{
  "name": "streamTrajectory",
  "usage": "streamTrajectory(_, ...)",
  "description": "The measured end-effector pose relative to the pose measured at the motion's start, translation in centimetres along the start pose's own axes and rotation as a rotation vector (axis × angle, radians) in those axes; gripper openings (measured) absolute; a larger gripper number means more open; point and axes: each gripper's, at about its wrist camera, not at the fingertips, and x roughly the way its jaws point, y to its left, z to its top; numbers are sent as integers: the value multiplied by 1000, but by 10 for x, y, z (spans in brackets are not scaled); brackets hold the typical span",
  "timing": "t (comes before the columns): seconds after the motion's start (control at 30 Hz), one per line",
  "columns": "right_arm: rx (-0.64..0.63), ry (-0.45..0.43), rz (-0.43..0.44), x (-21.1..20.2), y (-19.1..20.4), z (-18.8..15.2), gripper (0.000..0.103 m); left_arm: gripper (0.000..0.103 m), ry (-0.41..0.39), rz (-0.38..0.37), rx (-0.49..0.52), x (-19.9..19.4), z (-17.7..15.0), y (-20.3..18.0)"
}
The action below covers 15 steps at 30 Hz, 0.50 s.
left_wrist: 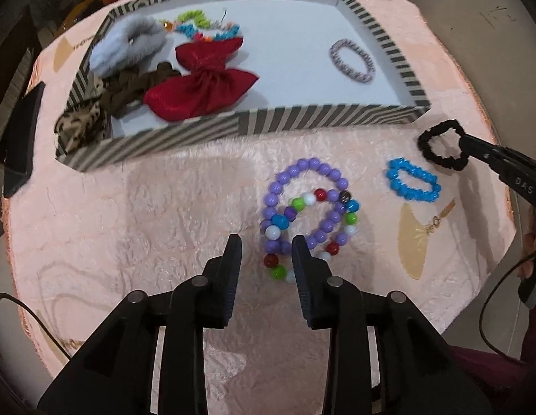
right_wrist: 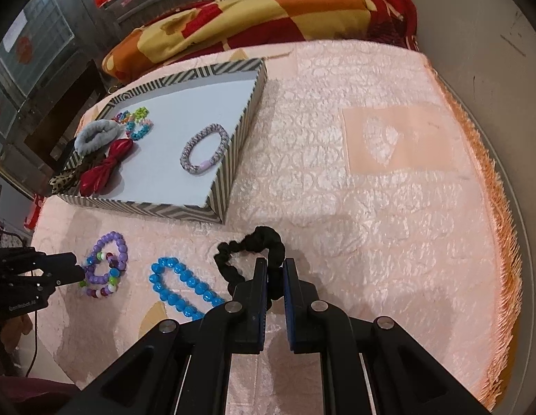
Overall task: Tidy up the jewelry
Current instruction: 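Lift both held items and carry them over the tray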
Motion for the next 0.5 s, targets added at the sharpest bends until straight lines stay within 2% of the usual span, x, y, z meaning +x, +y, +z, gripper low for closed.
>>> streamTrajectory(0.1, 9, 10, 6, 2, -3, -1, 8, 28, 15, -2, -7, 9, -2, 0)
streamTrajectory(0.17, 10, 15, 7, 3, -3, -2, 8, 13, 11, -32, -19, 8, -4, 2)
streamTrajectory(0.27, 7, 14, 9, 3, -4, -2, 8, 9, 14, -45, -31, 4, -7, 6)
streamTrajectory(0.5, -5, -9, 15, -4, 0, 3, 8, 8, -31, -92, -31, -23, -12, 10)
